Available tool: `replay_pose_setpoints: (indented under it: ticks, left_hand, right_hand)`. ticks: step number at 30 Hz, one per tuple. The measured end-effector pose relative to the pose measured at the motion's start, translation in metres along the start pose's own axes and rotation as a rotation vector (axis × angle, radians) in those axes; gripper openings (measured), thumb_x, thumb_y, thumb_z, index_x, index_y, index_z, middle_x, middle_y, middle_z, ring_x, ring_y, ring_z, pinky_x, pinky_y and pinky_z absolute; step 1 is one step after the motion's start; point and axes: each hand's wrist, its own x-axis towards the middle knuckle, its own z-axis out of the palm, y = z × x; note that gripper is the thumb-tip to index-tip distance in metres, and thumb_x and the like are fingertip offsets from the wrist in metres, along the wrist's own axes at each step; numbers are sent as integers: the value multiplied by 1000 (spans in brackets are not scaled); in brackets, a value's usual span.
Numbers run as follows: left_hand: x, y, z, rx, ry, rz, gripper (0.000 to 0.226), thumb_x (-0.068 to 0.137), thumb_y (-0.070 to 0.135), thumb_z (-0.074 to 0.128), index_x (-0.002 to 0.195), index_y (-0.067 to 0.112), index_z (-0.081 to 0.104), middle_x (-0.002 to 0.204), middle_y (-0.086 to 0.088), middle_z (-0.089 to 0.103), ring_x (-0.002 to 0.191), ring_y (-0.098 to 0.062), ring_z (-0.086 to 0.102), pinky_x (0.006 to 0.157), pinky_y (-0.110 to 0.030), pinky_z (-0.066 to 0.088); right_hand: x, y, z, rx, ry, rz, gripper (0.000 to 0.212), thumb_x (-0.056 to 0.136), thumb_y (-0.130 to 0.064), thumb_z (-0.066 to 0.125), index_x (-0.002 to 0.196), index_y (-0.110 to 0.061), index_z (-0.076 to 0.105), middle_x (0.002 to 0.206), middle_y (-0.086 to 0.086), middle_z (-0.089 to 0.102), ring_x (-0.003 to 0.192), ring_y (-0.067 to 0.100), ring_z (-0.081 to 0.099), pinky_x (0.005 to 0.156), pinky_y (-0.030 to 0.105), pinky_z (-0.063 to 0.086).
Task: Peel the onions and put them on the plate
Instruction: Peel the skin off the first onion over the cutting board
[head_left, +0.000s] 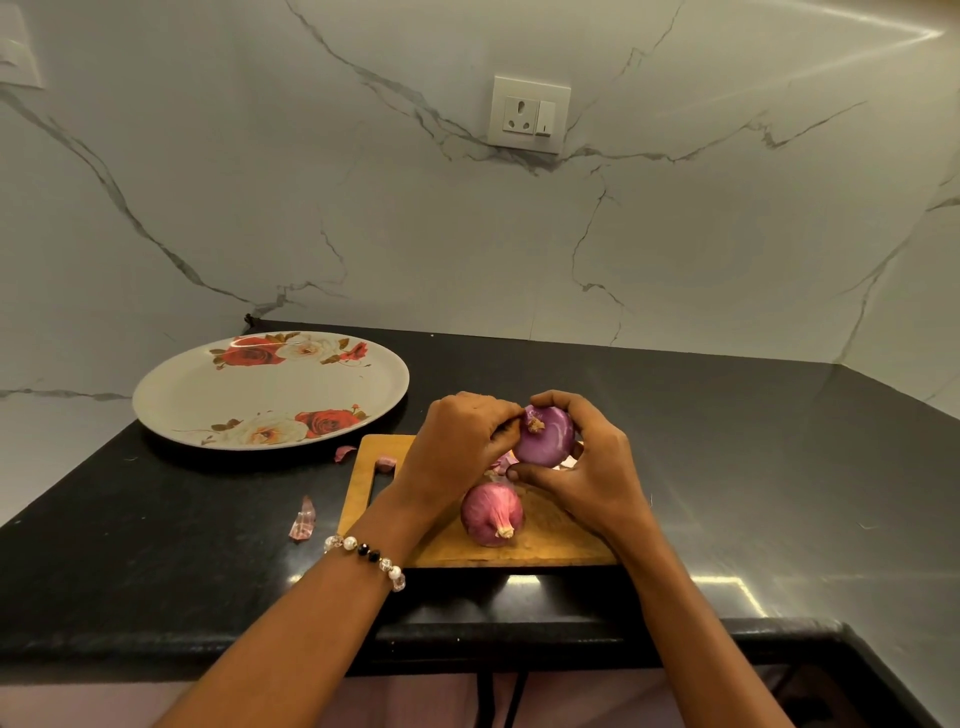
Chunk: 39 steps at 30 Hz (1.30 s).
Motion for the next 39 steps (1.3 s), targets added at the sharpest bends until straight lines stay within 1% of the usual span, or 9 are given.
replay_pose_setpoints:
  ticks: [8,15,17,21,24,26,31,34,39]
  left_hand:
    - [1,4,3,22,161,-74,20,77,19,70,88,4,74,77,-6,73,68,-18,68,80,-30,50]
    - [3,4,8,-7,156,-140,14,79,19,67,83,6,70,75,-6,69,69,-14,61,72,-29,48]
    - [4,3,9,-41,137,-173,10,81,16,67,83,6,68,76,-7,67,70,-10,56,69,-25,48]
    - [6,2,9,-73,139,-242,5,84,9,67,83,5,64,77,-6,63,64,-2,49,61,-7,42]
    - [7,5,6,-164,190,-293,3,88,7,64,89,5,66,80,2,62,69,1,54,66,-3,45]
    - [7,6,5,-214,195,-306,9,89,10,63,95,5,68,85,5,63,73,3,57,69,-2,44]
    - [7,3,3,-287,117,-265,27,86,10,66,112,6,67,104,-3,69,89,-3,60,79,-3,45]
    - [5,2,1,-306,88,-257,26,86,10,66,111,5,68,102,-7,71,88,-4,61,79,-5,47]
    - [4,-2,1,-204,54,-131,24,85,9,65,106,-1,69,93,-13,73,84,-9,62,77,0,44]
  right_hand:
    - [0,-6,2,14,55,-22,65,64,-39,85,119,-25,54,114,-15,59,106,4,61,86,17,54]
    - [0,-6,3,-55,67,-81,62,68,-37,84,119,-22,53,114,-4,60,102,8,61,84,20,56]
    - [1,-6,4,-65,71,-94,60,69,-36,83,119,-22,54,115,-1,61,102,13,62,83,23,57]
    - [0,-8,6,-46,78,-96,60,68,-34,84,118,-21,53,114,-4,60,101,11,62,83,22,57]
    - [0,-8,4,-4,99,-65,62,68,-34,85,119,-24,52,113,-14,57,106,8,61,83,16,54]
    - [1,-6,2,4,110,-47,64,67,-33,87,120,-24,51,113,-15,57,108,5,58,83,14,53]
    - [1,-2,1,27,109,-8,68,66,-27,91,121,-23,52,114,-9,58,107,5,60,84,16,54]
    - [0,-4,0,25,86,-12,67,65,-32,90,120,-24,51,114,-12,57,106,2,59,82,16,54]
    - [-1,-5,0,14,65,4,66,63,-38,86,119,-23,53,112,-11,59,105,1,59,83,16,54]
